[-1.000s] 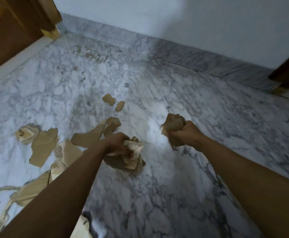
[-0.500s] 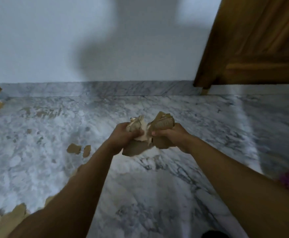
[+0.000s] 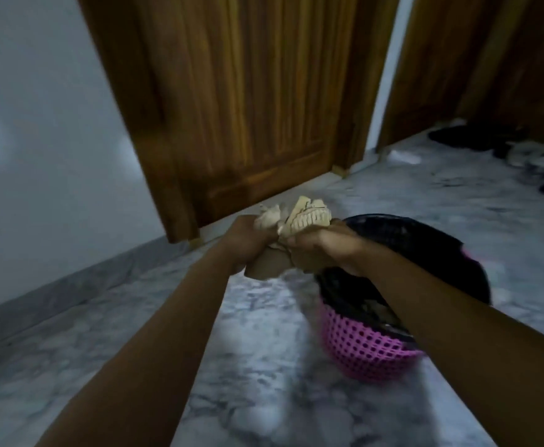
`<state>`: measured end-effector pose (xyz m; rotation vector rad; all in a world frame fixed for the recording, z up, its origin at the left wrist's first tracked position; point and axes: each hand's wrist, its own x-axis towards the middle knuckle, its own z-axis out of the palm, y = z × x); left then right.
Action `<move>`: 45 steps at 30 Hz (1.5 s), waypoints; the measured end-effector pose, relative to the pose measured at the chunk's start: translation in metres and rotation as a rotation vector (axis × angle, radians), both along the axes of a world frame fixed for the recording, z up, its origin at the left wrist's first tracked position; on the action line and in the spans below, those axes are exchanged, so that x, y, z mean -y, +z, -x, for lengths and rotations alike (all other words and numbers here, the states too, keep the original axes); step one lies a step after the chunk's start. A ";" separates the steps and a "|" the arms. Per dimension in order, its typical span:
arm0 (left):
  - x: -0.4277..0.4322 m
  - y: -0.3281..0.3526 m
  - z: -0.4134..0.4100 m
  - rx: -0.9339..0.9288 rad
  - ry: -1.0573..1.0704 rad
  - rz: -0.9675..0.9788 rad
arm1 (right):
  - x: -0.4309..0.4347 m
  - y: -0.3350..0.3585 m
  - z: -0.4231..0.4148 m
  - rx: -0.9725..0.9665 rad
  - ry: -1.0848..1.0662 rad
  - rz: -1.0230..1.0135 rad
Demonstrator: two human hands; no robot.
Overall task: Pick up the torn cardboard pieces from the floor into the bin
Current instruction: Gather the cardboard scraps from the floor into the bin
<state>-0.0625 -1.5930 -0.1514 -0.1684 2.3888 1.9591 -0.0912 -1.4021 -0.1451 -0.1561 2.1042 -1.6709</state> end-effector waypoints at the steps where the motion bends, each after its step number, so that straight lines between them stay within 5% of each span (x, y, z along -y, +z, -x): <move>1: -0.032 0.004 0.016 -0.003 -0.042 -0.006 | -0.033 0.005 0.008 -0.008 -0.035 -0.013; 9: -0.216 -0.037 0.081 0.157 -0.088 0.057 | -0.219 -0.027 0.039 0.022 -0.159 -0.112; 14: -0.246 -0.054 0.080 0.290 -0.171 0.223 | -0.262 -0.050 0.039 -0.064 0.028 -0.459; 22: -0.252 -0.059 0.066 0.198 -0.069 0.391 | -0.265 -0.062 0.051 -0.150 0.040 -0.465; 30: -0.247 -0.053 0.060 0.383 -0.118 0.344 | -0.240 -0.065 0.064 -0.264 -0.007 -0.542; 35: -0.210 -0.040 0.041 0.104 0.114 0.333 | -0.186 -0.060 0.070 -0.414 -0.172 -0.582; 39: -0.141 -0.029 -0.009 -0.029 0.396 0.318 | -0.101 -0.052 0.054 -0.511 -0.013 -0.540; 45: -0.009 -0.021 -0.135 0.080 0.707 0.376 | 0.035 -0.044 -0.024 -0.580 0.314 -0.445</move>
